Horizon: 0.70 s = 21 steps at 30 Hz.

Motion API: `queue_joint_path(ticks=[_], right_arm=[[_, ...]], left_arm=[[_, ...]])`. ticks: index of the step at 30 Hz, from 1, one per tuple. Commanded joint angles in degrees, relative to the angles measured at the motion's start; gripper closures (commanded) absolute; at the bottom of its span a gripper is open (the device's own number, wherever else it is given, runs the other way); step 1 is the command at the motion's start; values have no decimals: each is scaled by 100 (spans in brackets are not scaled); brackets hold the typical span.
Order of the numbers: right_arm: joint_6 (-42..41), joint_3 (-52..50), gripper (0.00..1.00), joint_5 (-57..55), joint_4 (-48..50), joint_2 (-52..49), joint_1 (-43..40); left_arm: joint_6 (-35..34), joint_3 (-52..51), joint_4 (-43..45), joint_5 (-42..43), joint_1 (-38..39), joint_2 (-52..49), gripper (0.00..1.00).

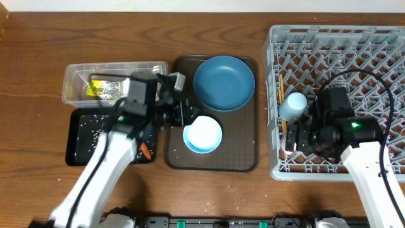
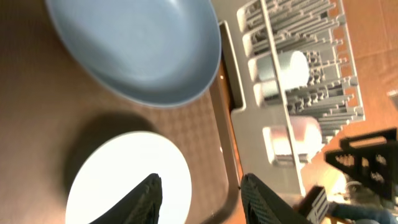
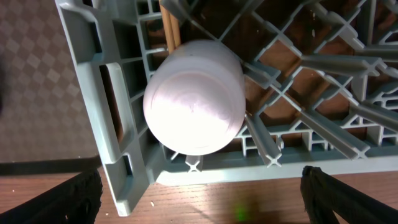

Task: Sort waste into correct bins and load items into the dishwasher rack
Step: 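Move the left gripper to the light-blue bowl and grasp its rim, then lift the bowl and bring the right gripper to grasp it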

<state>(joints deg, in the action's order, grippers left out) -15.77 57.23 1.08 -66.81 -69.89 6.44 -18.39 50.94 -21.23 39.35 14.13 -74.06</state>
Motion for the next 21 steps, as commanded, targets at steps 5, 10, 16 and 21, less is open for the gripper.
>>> queue_joint_path(ticks=[5,10,16,21], right_arm=[[-7,-11,1,0,0,7,-48],[-7,-11,1,0,0,7,-48],[-7,-11,1,0,0,7,-48],[-7,-11,1,0,-2,7,-48]], left_arm=[[-400,-9,-1340,-1633,-15,645,56],[-446,-11,-1775,-1648,114,400,56],[-767,-9,-1464,-2146,595,-138,56],[-1303,-11,-1394,-2959,931,-791,56]])
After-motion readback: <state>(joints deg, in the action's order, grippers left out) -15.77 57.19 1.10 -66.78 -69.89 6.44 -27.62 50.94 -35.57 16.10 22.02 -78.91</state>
